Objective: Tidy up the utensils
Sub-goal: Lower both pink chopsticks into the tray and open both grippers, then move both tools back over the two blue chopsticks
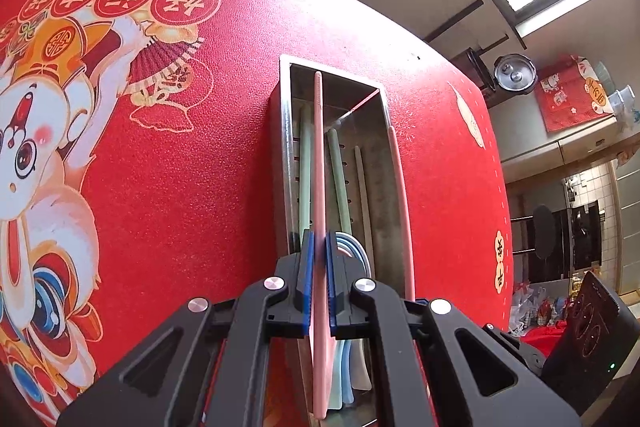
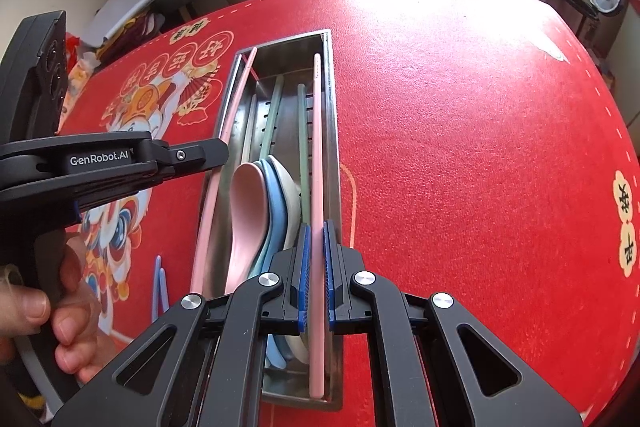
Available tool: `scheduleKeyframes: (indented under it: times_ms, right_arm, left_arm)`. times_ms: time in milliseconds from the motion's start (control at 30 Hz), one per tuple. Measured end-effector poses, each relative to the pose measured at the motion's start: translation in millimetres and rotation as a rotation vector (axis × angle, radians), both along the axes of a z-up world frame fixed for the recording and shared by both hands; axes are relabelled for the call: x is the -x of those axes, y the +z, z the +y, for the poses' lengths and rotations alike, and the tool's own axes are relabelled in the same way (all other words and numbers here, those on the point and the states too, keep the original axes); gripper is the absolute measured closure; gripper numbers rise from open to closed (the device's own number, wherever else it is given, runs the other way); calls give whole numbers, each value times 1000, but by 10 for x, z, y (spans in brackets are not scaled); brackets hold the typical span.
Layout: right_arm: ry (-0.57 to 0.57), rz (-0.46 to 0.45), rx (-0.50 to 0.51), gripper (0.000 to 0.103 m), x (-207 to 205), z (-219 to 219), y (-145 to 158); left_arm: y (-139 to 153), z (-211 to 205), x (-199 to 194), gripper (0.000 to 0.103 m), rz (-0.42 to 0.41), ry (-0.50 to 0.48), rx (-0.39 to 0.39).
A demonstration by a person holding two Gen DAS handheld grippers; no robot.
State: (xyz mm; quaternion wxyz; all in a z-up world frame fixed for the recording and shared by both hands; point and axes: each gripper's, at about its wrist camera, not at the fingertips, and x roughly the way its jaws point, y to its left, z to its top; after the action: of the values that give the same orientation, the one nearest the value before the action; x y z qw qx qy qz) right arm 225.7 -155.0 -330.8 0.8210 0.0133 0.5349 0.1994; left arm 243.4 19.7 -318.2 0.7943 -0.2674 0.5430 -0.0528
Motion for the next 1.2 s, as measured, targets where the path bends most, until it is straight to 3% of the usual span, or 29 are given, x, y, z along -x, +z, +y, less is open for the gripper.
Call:
scheduleKeyframes:
  times_ms: [200, 300, 367, 500, 667, 767, 800, 833, 867, 900, 1200]
  right_arm:
    - [-3, 9, 3, 96, -4, 3, 20]
    - [-11, 2, -1, 95, 25, -18, 63]
    - [-18, -5, 0, 95, 53, -36, 99]
    - [-34, -14, 11, 95, 114, -70, 164]
    - [-55, -15, 7, 95, 221, -118, 230]
    - [-59, -12, 3, 93, 301, -138, 252]
    - [-61, -13, 1, 87, 339, -150, 258]
    - [-65, -18, -1, 79, 379, -162, 266]
    - [-72, -24, 1, 55, 425, -171, 276]
    - [-78, -34, 0, 41, 476, -180, 291]
    - [-31, -22, 0, 37, 899, -111, 183]
  left_arm:
    - [-5, 14, 9, 97, -3, 3, 15]
    - [48, 38, 26, 91, -16, -1, 4]
    - [104, 85, 61, 72, -29, -3, -12]
    - [237, 169, 144, 49, -61, -8, -63]
    - [374, 357, 317, 10, -83, -27, -135]
    - [405, 527, 484, 6, -85, -36, -181]
    - [409, 580, 533, 6, -83, -37, -187]
    - [407, 635, 606, 6, -79, -37, -194]
    - [398, 677, 676, 6, -77, -40, -206]
    - [391, 714, 754, 6, -76, -44, -218]
    - [172, 838, 1513, 6, -36, -122, -310]
